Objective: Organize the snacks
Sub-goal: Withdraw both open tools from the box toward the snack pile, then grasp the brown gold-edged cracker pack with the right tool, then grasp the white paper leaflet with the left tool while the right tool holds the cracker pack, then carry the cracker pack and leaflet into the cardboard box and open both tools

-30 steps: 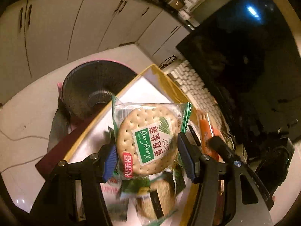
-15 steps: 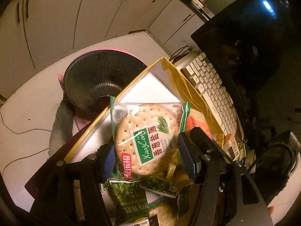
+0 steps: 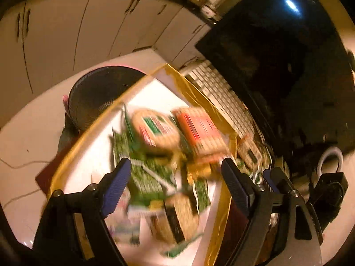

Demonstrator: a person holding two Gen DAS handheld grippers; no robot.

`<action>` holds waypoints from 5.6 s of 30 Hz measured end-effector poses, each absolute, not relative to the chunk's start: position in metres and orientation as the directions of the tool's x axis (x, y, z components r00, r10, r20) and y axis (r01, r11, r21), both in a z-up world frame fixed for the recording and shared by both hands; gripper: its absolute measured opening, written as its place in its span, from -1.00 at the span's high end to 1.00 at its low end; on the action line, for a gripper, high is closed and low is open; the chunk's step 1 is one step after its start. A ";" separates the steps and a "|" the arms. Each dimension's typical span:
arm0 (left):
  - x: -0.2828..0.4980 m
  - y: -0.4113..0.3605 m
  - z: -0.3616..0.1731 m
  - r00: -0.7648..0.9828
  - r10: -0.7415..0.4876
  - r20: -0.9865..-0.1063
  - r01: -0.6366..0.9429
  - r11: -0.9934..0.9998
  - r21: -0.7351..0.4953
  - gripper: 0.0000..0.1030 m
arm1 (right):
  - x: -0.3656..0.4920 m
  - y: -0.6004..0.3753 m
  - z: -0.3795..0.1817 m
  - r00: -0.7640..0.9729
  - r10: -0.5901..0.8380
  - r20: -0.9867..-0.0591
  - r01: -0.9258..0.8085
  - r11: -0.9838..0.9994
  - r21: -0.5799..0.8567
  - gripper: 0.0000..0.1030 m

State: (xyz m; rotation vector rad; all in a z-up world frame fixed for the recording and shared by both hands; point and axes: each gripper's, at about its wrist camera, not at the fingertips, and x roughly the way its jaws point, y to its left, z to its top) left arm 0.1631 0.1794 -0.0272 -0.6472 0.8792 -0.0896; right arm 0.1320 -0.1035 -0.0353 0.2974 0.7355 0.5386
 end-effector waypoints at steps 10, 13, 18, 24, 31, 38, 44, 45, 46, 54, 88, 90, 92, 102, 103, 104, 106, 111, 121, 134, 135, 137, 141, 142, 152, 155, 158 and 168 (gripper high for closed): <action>0.120 0.097 -0.023 0.679 -0.353 -0.643 0.002 0.877 -0.480 -0.62 | 0.075 -0.180 -0.077 0.666 0.491 -0.562 -0.235 0.853 0.466 -0.43; 0.119 0.073 -0.028 0.646 -0.387 -0.657 0.052 0.882 -0.469 -0.62 | 0.065 -0.190 -0.080 0.680 0.447 -0.582 -0.202 0.876 0.438 -0.43; 0.113 0.051 -0.032 0.615 -0.407 -0.675 0.097 0.889 -0.448 -0.62 | 0.052 -0.197 -0.081 0.691 0.411 -0.595 -0.197 0.899 0.392 -0.43; 0.112 0.046 -0.036 0.607 -0.403 -0.685 0.093 0.892 -0.442 -0.62 | 0.061 -0.229 -0.082 0.713 0.360 -0.601 -0.129 0.911 0.392 -0.43; 0.114 0.041 -0.038 0.598 -0.404 -0.693 0.104 0.896 -0.433 -0.62 | 0.097 -0.283 -0.082 0.707 0.319 -0.632 0.004 0.891 0.454 -0.45; 0.113 0.037 -0.038 0.588 -0.414 -0.695 0.119 0.894 -0.431 -0.62 | 0.146 -0.307 -0.091 0.651 0.250 -0.716 0.118 0.899 0.421 -0.50; 0.115 0.038 -0.040 0.582 -0.410 -0.702 0.111 0.896 -0.431 -0.62 | 0.131 -0.283 -0.100 0.607 0.326 -0.725 0.039 0.899 0.437 -0.53; 0.116 0.038 -0.040 0.581 -0.411 -0.703 0.108 0.895 -0.433 -0.62 | 0.124 -0.274 -0.098 0.606 0.315 -0.731 0.018 0.912 0.409 -0.53; 0.117 0.038 -0.041 0.578 -0.414 -0.703 0.105 0.892 -0.439 -0.62 | 0.121 -0.265 -0.098 0.602 0.298 -0.741 0.003 0.927 0.376 -0.53; 0.117 0.027 -0.037 0.570 -0.416 -0.708 0.135 0.898 -0.419 -0.62 | 0.106 -0.246 -0.104 0.635 0.142 -0.760 0.029 0.978 0.207 -0.36; 0.219 -0.087 -0.078 0.422 -0.325 -0.846 0.150 0.946 -0.288 0.86 | 0.091 -0.312 -0.099 0.705 0.252 -0.663 0.161 0.853 0.496 -0.35; 0.206 -0.076 -0.075 0.414 -0.328 -0.849 0.169 0.944 -0.282 0.86 | 0.092 -0.312 -0.099 0.704 0.264 -0.659 0.150 0.852 0.502 -0.35; 0.189 -0.062 -0.074 0.401 -0.324 -0.857 0.186 0.945 -0.271 0.86 | 0.093 -0.310 -0.099 0.701 0.277 -0.657 0.131 0.856 0.501 -0.35; 0.177 -0.049 -0.079 0.417 -0.295 -0.860 0.187 0.953 -0.237 0.39 | 0.101 -0.279 -0.098 0.668 0.246 -0.702 0.049 0.927 0.371 -0.35; 0.179 -0.050 -0.080 0.426 -0.298 -0.854 0.181 0.953 -0.242 0.37 | 0.102 -0.279 -0.099 0.669 0.243 -0.703 0.047 0.929 0.366 -0.35; 0.182 -0.052 -0.081 0.438 -0.293 -0.850 0.178 0.955 -0.237 0.37 | 0.102 -0.278 -0.099 0.668 0.241 -0.704 0.045 0.932 0.361 -0.35; 0.183 -0.054 -0.081 0.461 -0.276 -0.843 0.177 0.960 -0.218 0.40 | 0.102 -0.275 -0.099 0.666 0.227 -0.710 0.040 0.940 0.338 -0.35; 0.183 -0.051 -0.081 0.468 -0.287 -0.836 0.182 0.957 -0.227 0.74 | 0.104 -0.266 -0.099 0.663 0.203 -0.721 0.026 0.956 0.292 -0.35; 0.146 -0.013 -0.061 0.458 -0.432 -0.777 0.186 0.901 -0.392 0.77 | 0.097 -0.272 -0.100 0.690 0.269 -0.672 -0.023 0.936 0.352 -0.35; 0.095 0.070 -0.014 0.586 -0.461 -0.667 0.142 0.868 -0.475 0.77 | 0.081 -0.246 -0.070 0.729 0.453 -0.513 -0.212 0.863 0.459 -0.35; 0.092 0.079 -0.011 0.604 -0.445 -0.661 0.129 0.873 -0.470 0.77 | 0.079 -0.238 -0.067 0.721 0.476 -0.504 -0.226 0.848 0.479 -0.35; 0.087 0.103 -0.005 0.643 -0.402 -0.652 0.090 0.885 -0.457 0.77 | 0.074 -0.211 -0.060 0.693 0.538 -0.480 -0.283 0.815 0.505 -0.35; 0.088 0.141 -0.008 0.672 -0.345 -0.655 0.005 0.887 -0.462 0.77 | 0.072 -0.147 -0.046 0.636 0.601 -0.484 -0.392 0.792 0.467 -0.35; 0.089 0.151 -0.010 0.681 -0.320 -0.659 -0.028 0.887 -0.460 0.77 | 0.074 -0.137 -0.045 0.626 0.605 -0.493 -0.406 0.792 0.457 -0.35; 0.089 0.192 -0.024 0.682 -0.252 -0.686 -0.124 0.885 -0.448 0.77 | 0.093 -0.038 -0.057 0.566 0.551 -0.613 -0.471 0.827 0.308 -0.35; 0.093 0.196 -0.029 0.670 -0.240 -0.702 -0.138 0.890 -0.435 0.77 | 0.094 -0.029 -0.060 0.561 0.525 -0.640 -0.472 0.838 0.274 -0.35; 0.095 0.197 -0.034 0.656 -0.235 -0.717 -0.148 0.892 -0.428 0.77 | 0.091 -0.026 -0.061 0.566 0.505 -0.652 -0.468 0.847 0.251 -0.35; 0.095 0.207 -0.049 0.596 -0.230 -0.769 -0.177 0.897 -0.406 0.77 | 0.086 -0.009 -0.064 0.563 0.492 -0.664 -0.492 0.845 0.210 -0.36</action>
